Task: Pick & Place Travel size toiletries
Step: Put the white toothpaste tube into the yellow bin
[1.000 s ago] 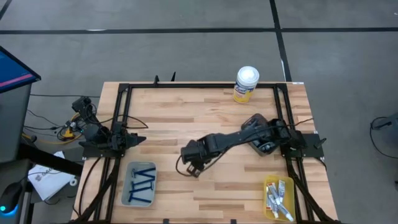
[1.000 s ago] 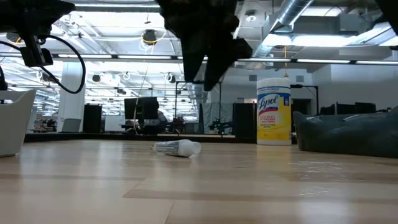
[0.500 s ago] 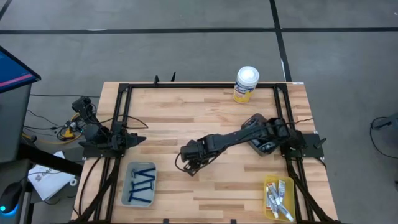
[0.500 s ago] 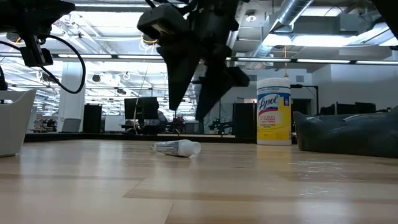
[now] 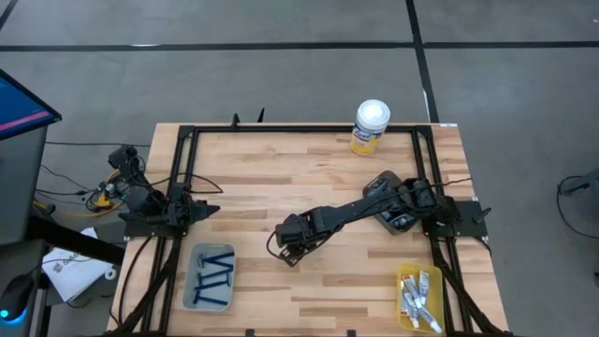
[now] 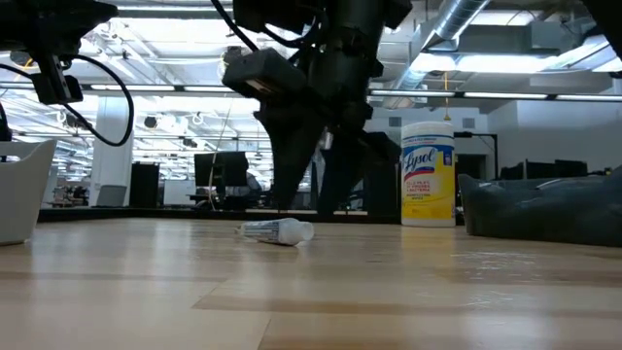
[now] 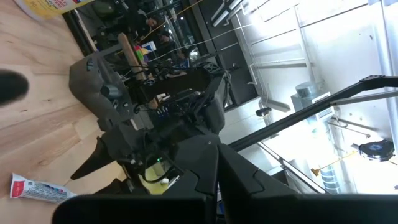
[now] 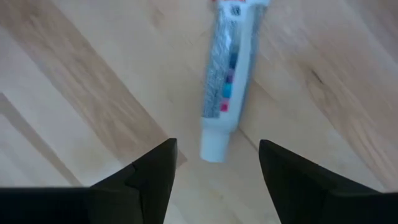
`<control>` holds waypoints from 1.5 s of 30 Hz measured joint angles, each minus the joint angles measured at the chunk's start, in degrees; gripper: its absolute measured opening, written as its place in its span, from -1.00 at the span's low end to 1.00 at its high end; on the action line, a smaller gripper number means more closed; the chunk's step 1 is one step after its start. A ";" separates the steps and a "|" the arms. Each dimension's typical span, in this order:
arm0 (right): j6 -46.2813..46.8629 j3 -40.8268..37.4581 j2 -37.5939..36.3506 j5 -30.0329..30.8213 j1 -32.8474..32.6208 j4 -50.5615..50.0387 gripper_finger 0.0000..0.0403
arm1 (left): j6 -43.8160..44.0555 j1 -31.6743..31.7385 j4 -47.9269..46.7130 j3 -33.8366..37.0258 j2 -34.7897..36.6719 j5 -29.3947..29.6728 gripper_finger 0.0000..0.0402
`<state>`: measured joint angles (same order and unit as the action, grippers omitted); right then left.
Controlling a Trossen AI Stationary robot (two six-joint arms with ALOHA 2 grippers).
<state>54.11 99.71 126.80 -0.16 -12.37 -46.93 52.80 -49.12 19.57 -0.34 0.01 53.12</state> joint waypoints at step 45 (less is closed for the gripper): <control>-3.69 -0.97 2.64 -1.54 0.61 -1.26 -0.78 | 0.01 0.00 0.00 0.00 0.00 0.00 -1.00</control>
<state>50.41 98.74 129.44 -1.70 -11.76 -48.19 52.82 -49.12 19.57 -0.34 0.01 53.12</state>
